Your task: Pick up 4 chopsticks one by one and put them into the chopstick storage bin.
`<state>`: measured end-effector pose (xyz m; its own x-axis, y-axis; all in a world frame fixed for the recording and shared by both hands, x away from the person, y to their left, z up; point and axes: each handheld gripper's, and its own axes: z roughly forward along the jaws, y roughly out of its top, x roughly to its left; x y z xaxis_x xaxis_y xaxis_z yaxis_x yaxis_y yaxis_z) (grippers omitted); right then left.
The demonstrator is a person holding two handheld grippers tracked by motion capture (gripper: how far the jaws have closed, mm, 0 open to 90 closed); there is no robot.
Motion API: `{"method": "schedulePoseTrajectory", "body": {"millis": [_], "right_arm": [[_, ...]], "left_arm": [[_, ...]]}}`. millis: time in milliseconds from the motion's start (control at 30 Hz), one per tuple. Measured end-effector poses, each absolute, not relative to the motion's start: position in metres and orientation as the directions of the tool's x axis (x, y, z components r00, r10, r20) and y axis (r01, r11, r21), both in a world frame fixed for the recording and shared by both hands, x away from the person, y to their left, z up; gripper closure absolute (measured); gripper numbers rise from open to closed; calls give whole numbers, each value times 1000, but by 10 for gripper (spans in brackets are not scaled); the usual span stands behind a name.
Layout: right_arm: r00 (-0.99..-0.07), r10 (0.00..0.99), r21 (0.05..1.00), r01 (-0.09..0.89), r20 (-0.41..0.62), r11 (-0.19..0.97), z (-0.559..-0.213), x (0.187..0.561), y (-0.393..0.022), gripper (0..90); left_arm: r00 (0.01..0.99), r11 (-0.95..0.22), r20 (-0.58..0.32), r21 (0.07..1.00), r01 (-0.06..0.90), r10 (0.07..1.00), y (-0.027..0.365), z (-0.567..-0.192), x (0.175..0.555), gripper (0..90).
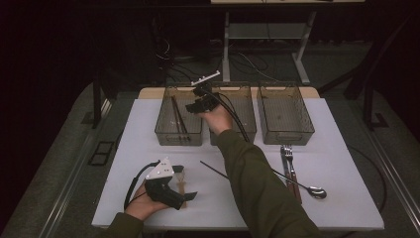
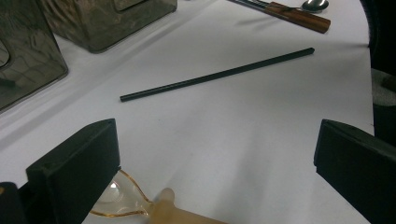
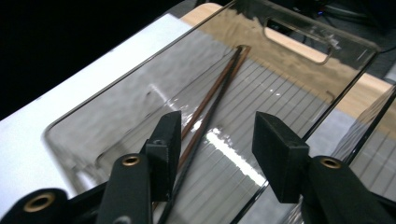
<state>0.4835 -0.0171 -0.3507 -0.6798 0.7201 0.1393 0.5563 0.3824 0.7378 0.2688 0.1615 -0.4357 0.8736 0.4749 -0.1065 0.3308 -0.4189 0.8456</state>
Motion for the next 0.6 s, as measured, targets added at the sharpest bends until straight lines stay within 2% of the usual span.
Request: {"method": "schedulePoseTrajectory", "body": {"millis": [300,600], "right_arm": [[-764,625,760,499,160,416,-351,456,-40,441],[-778,600,777,488,183,396,-353,432,-74,416]], "left_arm": [[872,-407,-120,848,339,474,161,-435,268,0],[873,-408,-119,849,336,472,161,-436,268,0]]}}
